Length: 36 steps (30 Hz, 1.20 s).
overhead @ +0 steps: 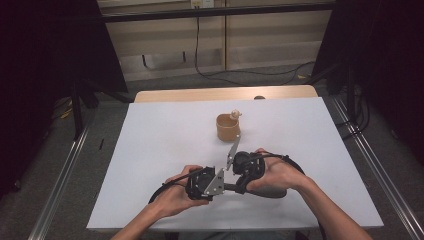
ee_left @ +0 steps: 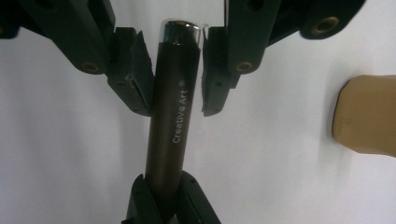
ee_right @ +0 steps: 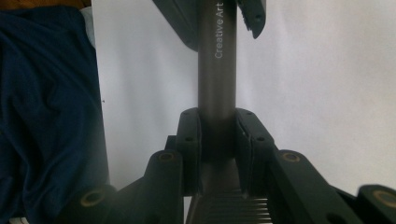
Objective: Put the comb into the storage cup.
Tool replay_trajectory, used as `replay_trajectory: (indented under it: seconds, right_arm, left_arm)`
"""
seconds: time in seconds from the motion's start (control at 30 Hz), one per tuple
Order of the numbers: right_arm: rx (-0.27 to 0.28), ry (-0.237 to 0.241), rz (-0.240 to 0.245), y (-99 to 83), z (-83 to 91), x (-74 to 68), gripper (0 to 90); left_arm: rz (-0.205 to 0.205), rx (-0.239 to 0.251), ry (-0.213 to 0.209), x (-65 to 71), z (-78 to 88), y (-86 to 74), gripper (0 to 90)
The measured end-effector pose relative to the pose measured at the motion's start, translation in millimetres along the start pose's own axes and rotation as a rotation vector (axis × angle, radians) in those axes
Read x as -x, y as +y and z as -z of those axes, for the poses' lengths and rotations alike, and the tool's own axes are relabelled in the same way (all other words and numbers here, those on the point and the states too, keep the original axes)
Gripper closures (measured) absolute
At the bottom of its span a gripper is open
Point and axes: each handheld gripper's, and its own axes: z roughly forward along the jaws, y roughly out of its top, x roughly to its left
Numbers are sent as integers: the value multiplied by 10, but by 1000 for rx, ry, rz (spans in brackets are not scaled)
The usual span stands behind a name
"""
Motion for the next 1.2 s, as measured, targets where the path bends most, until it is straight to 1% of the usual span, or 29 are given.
replay_trajectory:
  seconds: [0.03,0.07,0.13,0.2,0.23,0.27,0.3,0.33,0.37,0.43,0.47,0.53,0.57,0.63,0.73,0.77,0.83,0.87,0.9,0.97,1.0,1.1,1.17,1.2]
  right_arm:
    - [0,0,0,0,-3,-2,728]
    - [7,-2,-20,6,-10,-21,729]
    - [11,6,9,0,-1,-5,729]
    - [6,4,21,4,-8,-2,729]
    - [11,7,-3,8,-14,-19,728]
    - [15,8,-17,8,-18,-26,729]
    - [15,8,-17,8,-18,-26,729]
    - [4,5,17,1,-11,0,729]
    - [6,6,14,0,-10,-2,729]
    - [9,-4,6,0,-4,-9,728]
    - [14,-4,13,-4,0,-7,729]
    - [22,-3,17,-11,11,-4,729]
    - [25,-5,16,-11,15,-6,728]
    - [19,-7,23,-12,20,3,727]
    - [9,-4,31,-8,23,8,725]
    - [8,-1,30,-7,23,7,725]
    - [13,2,35,-11,26,14,723]
    - [11,7,32,-11,30,17,722]
    - [12,8,33,-11,30,19,720]
    - [11,5,36,-8,32,21,717]
    - [9,-3,29,-6,36,19,714]
    - [10,5,33,-5,38,28,713]
    - [11,7,26,-4,37,33,706]
    - [14,11,26,-5,36,40,704]
  left_arm:
    - [0,3,5,1,-1,-1,661]
    - [-7,-1,-2,2,-2,-1,670]
    - [-24,-8,-1,4,-6,6,681]
    - [-23,-7,1,19,-16,9,687]
    - [-20,-10,3,22,-19,11,688]
    - [-19,-12,4,28,-21,10,689]
    - [-20,-11,6,34,-20,13,689]
    - [-19,-12,7,36,-22,14,690]
    - [-29,-12,9,27,-21,15,691]
    - [-32,-16,13,26,-21,13,695]
    - [-32,-12,14,28,-18,12,699]
    - [-32,-20,10,30,-18,16,705]
    - [-32,-18,17,36,-19,19,708]
    - [-24,-24,-5,27,-41,20,717]
    - [-15,-31,-13,39,-56,26,724]
    - [-19,-28,-6,45,-53,29,724]
    - [-8,-29,-14,42,-49,27,726]
    - [-7,-24,-10,47,-49,27,726]
    - [8,-23,-12,50,-52,25,726]
    - [12,-27,-6,51,-55,27,726]
    - [16,-27,-7,49,-56,28,727]
    - [30,-22,-14,49,-52,23,728]
    - [41,-20,-23,46,-54,19,728]
    - [46,-17,-17,45,-55,17,728]
